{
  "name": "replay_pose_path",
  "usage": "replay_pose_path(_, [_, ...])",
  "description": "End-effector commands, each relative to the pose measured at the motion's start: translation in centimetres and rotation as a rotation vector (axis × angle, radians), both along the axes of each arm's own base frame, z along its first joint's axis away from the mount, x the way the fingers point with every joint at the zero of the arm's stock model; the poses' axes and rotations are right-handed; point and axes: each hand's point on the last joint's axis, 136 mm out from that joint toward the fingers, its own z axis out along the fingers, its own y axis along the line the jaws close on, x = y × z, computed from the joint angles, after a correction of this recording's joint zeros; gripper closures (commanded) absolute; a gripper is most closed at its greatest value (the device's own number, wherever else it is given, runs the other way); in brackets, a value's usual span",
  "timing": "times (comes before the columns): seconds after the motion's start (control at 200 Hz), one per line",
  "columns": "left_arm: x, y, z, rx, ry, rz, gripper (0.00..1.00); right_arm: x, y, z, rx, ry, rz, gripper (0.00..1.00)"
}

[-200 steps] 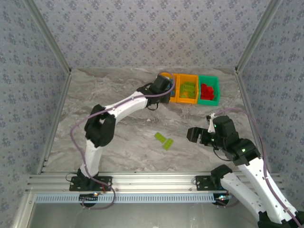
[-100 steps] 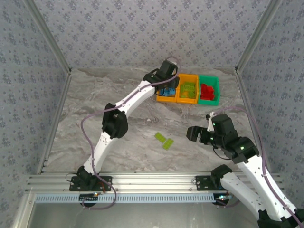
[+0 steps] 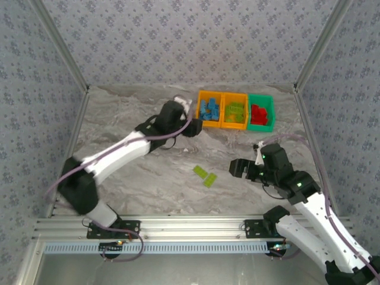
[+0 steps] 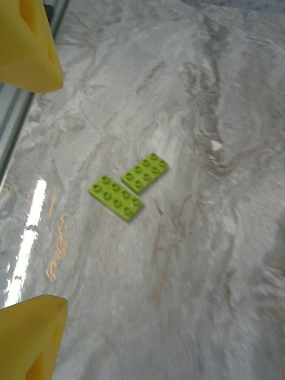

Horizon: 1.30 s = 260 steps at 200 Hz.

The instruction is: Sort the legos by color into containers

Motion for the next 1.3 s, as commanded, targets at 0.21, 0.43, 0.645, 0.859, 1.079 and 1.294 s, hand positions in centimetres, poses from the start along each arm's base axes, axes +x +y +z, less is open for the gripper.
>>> replay_pose_path(0.21, [-15.6, 5.4, -3.6, 0.273, 0.062, -0.131, 0.17, -1.5, 6.3, -7.8, -0.149, 0.142, 0.036, 0.08])
replay_pose_path(0.43, [-21.0, 5.9, -7.9, 0.247, 0.161, -0.191, 0.02, 0.4, 9.3, -11.5, -0.384, 0.149, 0.035, 0.04])
replay_pose_path(0.645, [-22.9, 6.9, -9.8, 0.238, 0.195, -0.191, 0.01, 2.2, 10.3, -12.9, -0.450, 0.120, 0.026, 0.06])
replay_pose_path(0.859, [-22.9, 7.2, -8.9, 0.170, 0.170, -0.189, 0.01, 3.2, 9.6, -15.7, -0.458, 0.150, -0.028, 0.17])
replay_pose_path(1.079, [-23.0, 6.9, -9.8, 0.213, 0.186, -0.198, 0.01, 3.3, 8.9, -17.5, -0.460, 0.180, -0.092, 0.31])
replay_pose_path(1.294, [-23.0, 6.8, -10.3, 0.220, 0.197, -0.190, 0.01, 1.3, 6.0, -18.5, -0.496, 0.224, -0.156, 0.45])
